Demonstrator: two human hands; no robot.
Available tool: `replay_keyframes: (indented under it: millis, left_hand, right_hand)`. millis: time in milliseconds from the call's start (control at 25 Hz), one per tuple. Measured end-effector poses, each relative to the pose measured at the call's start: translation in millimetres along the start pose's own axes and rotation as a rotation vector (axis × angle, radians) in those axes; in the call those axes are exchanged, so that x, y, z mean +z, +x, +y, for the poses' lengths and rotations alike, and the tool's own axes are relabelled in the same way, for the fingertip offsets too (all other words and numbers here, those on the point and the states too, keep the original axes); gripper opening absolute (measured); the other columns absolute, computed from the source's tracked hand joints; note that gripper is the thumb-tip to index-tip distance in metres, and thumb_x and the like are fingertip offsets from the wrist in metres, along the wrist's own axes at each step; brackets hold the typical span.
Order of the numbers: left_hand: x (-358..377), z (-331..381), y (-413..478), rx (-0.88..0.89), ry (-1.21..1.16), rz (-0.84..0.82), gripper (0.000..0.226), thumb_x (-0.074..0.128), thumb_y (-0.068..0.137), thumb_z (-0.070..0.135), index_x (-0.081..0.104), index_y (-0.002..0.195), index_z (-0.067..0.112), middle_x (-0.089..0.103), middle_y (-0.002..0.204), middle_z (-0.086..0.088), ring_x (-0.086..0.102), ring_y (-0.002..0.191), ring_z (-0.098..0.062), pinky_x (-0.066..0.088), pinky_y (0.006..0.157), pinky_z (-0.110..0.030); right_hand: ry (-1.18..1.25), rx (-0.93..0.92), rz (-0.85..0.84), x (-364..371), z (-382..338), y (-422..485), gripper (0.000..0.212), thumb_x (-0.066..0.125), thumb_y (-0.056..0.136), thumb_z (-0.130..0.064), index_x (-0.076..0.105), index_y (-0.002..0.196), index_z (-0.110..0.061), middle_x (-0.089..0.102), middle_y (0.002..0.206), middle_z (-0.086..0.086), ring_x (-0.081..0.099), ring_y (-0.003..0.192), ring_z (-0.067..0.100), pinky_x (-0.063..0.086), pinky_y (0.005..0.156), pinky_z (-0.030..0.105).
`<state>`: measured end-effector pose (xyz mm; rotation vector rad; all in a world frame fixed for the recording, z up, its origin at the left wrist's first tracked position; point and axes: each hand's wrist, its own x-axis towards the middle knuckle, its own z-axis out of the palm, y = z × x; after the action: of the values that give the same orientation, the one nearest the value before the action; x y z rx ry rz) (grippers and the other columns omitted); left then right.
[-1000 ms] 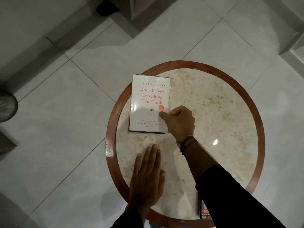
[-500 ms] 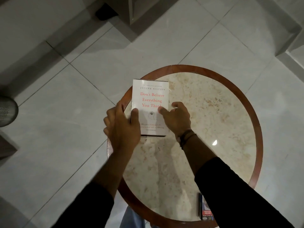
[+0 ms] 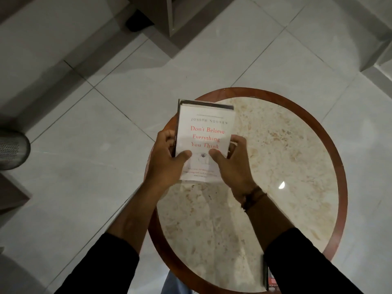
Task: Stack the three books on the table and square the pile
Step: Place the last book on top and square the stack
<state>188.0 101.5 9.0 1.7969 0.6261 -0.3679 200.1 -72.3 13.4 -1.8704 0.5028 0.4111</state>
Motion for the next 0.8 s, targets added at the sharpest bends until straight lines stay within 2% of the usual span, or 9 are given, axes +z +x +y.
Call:
replay_keyframes:
  millis: [80,160,280,360,480,560,640,720,800]
  left_hand:
    - [-11,-2,-14,0.15,-0.077,-0.027,0.054,0.08,0.094,0.017,0.046,0.128,0.041,0.065,0.125,0.028,0.072,0.121,-0.011,0.065,0.079,-0.021]
    - [-14,-8,-28,0.313,-0.117,0.008,0.059,0.076,0.097,0.018,0.044,0.135,0.051,0.061,0.135,0.029,0.064,0.132,0.0,0.061,0.094,-0.017]
    - [-1,-20,-37,0.382,-0.03,0.051,0.045,0.063,0.105,0.022,0.051,0.148,0.021,0.062,0.138,0.016,0.061,0.127,0.011,0.049,0.102,-0.005]
    - [4,-21,-37,0.334,-0.023,0.041,0.052,0.056,0.106,0.022,0.049,0.153,0.001,0.065,0.143,-0.003,0.064,0.129,-0.005,0.051,0.107,-0.013]
    - [6,-19,-34,0.364,0.026,0.067,0.055,0.055,0.109,0.028,0.049,0.154,-0.002,0.065,0.145,-0.016,0.065,0.133,-0.026,0.056,0.112,-0.035]
    - [6,-23,-33,0.408,0.082,0.076,0.057,0.051,0.108,0.036,0.053,0.151,-0.001,0.067,0.141,-0.019,0.067,0.128,-0.028,0.06,0.108,-0.041]
    - [9,-23,-34,0.347,0.074,0.052,0.053,0.05,0.111,0.029,0.049,0.154,-0.002,0.066,0.142,-0.019,0.065,0.131,-0.028,0.059,0.112,-0.045]
    - [7,-18,-31,0.318,0.097,0.055,0.051,0.05,0.11,0.022,0.045,0.156,0.0,0.063,0.144,-0.016,0.063,0.133,-0.021,0.06,0.108,-0.038]
    - [9,-6,-34,0.352,0.128,0.052,0.06,0.053,0.105,0.028,0.04,0.158,0.003,0.061,0.141,-0.002,0.062,0.125,0.001,0.059,0.095,-0.014]
  right_hand:
    - [0.07,-0.197,-0.013,-11,2,-14,0.051,0.069,0.099,0.001,0.042,0.137,-0.019,0.064,0.136,0.0,0.073,0.118,0.013,0.065,0.082,0.021]
    - [0.078,-0.422,0.013,-12,5,-26,0.046,0.066,0.1,0.006,0.05,0.139,-0.012,0.065,0.131,-0.009,0.068,0.125,0.006,0.06,0.098,0.022]
    - [-0.103,-0.52,0.038,-1,14,-33,0.037,0.06,0.104,0.006,0.054,0.141,0.003,0.061,0.131,0.002,0.052,0.127,-0.02,0.041,0.108,0.005]
    - [-0.163,-0.455,0.011,2,14,-31,0.042,0.057,0.107,0.003,0.048,0.148,0.008,0.054,0.138,0.006,0.042,0.126,-0.033,0.033,0.108,-0.002]
    - [-0.158,-0.466,0.0,-2,19,-23,0.044,0.056,0.108,0.0,0.045,0.15,0.006,0.056,0.14,0.005,0.047,0.13,-0.026,0.038,0.11,0.002]
    - [-0.171,-0.483,0.016,-3,24,-21,0.041,0.055,0.109,-0.004,0.048,0.148,0.003,0.06,0.14,0.007,0.05,0.129,-0.021,0.045,0.111,0.008]
    - [-0.153,-0.435,-0.021,-3,23,-22,0.037,0.054,0.11,-0.007,0.049,0.146,-0.003,0.062,0.139,0.011,0.055,0.125,-0.016,0.051,0.109,0.017]
    - [-0.113,-0.397,-0.051,-3,14,-24,0.036,0.054,0.11,-0.007,0.043,0.142,-0.019,0.061,0.136,0.004,0.059,0.122,-0.011,0.054,0.102,0.014]
    - [-0.055,-0.357,-0.076,-16,8,-26,0.045,0.055,0.108,-0.005,0.036,0.141,-0.029,0.061,0.134,-0.006,0.063,0.121,-0.005,0.059,0.1,0.018]
